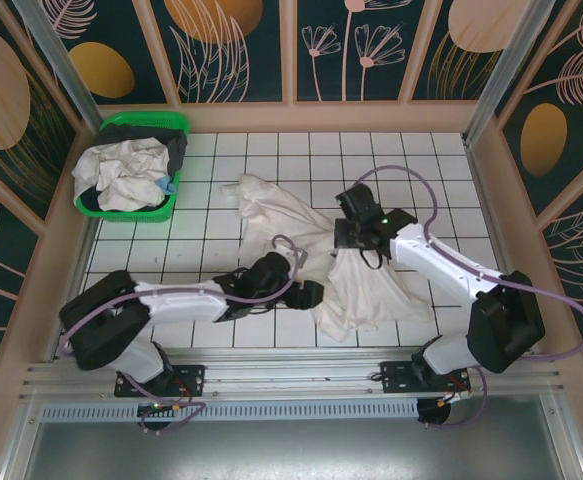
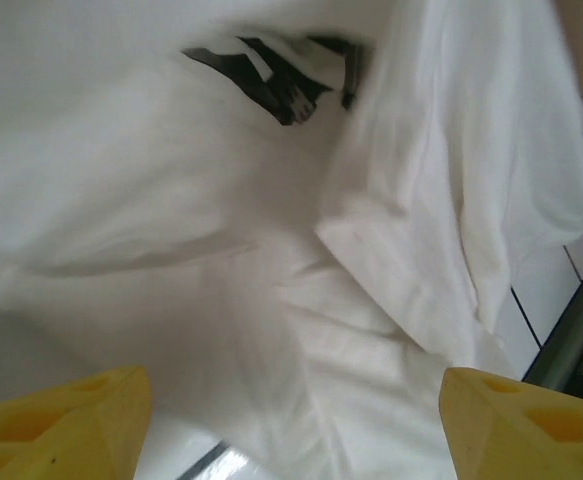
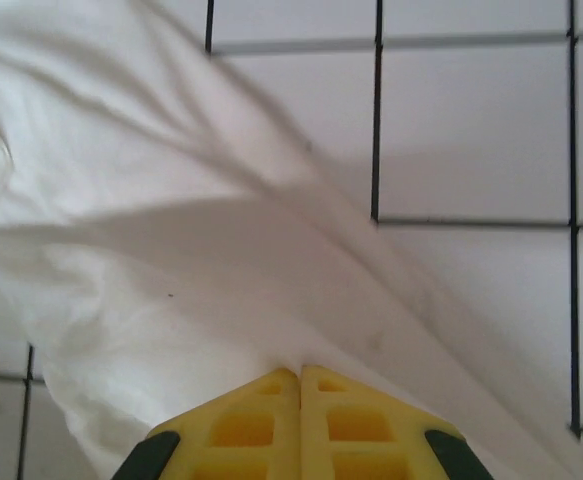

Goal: Fold and stack the t-shirts

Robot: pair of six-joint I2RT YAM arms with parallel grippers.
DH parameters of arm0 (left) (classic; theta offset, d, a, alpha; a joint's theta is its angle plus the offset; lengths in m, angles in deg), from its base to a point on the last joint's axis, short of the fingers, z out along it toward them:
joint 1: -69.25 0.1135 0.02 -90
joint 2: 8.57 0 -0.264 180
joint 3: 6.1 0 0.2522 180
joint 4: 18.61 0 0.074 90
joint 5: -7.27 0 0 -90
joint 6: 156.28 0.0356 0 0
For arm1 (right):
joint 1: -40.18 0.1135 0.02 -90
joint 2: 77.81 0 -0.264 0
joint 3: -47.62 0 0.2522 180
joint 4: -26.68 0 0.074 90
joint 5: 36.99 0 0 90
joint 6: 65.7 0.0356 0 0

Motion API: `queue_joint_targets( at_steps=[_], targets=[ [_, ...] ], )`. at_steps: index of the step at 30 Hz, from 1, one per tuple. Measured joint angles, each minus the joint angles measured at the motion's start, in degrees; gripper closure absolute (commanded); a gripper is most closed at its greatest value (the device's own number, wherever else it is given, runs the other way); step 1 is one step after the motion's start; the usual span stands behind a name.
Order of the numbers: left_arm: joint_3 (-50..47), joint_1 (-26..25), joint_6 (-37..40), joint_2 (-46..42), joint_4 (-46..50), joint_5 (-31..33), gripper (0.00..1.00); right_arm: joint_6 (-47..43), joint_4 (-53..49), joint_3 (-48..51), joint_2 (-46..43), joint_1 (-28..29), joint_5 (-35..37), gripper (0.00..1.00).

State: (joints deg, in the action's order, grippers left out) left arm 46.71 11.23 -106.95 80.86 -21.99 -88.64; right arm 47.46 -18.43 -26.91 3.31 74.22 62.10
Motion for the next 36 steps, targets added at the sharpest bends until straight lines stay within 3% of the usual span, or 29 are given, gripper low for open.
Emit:
queue_joint_targets(
  at_steps=[2,4,8,13,14,15,16,19,23,26,31,33,36],
  targets=[
    [2.75,-0.50,-0.11,4.33,-0.61,0.07,0.20,-0.72,1.92,-0.48,0.33,-2.38,-1.14,1.00],
    [5.90,-0.59,0.04,8.98,-0.66,0.44,0.26,-1.33,3.32,-0.70,0.92,-4.72,-2.19,1.00],
    [10.91,-0.55,1.49,16.24,-0.22,1.60,0.55,-2.82,5.79,-1.11,2.71,-10.69,-4.98,1.00],
    [11.37,0.63,2.89,16.74,1.73,3.45,0.80,-5.38,7.45,-5.95,8.50,-19.43,-6.78,1.00],
    [10.60,1.49,3.28,16.46,1.75,3.43,0.87,-6.05,7.63,-7.76,10.27,-20.87,-7.06,0.94],
    [9.66,2.60,3.61,15.80,1.75,3.43,0.93,-6.67,7.80,-9.62,12.09,-22.12,-7.30,0.82],
    [8.68,3.85,3.87,14.99,1.77,3.41,0.98,-7.13,7.80,-11.19,13.57,-23.04,-7.76,0.78],
    [6.05,8.41,5.25,12.07,3.06,3.56,1.00,-9.09,7.08,-16.74,17.90,-25.49,-7.39,0.60],
    [4.83,12.66,7.48,6.93,7.69,5.73,1.00,-9.35,4.00,-20.98,18.58,-27.32,-2.38,0.54],
    [2.58,14.34,8.76,0.74,9.73,7.41,1.00,-8.55,3.82,-17.31,12.96,-26.91,-1.01,0.47],
    [-0.33,18.34,10.75,-4.79,11.63,8.96,1.00,-6.29,7.74,0.00,-3.13,-15.87,-4.72,0.41],
    [-0.37,20.96,12.20,-4.37,12.31,9.03,1.00,-5.88,9.64,3.63,-2.64,-11.91,-6.29,0.41],
    [0.48,24.96,14.82,-2.38,12.87,8.66,1.00,-5.18,12.00,6.43,3.63,-10.80,-7.56,0.43]
  ],
)
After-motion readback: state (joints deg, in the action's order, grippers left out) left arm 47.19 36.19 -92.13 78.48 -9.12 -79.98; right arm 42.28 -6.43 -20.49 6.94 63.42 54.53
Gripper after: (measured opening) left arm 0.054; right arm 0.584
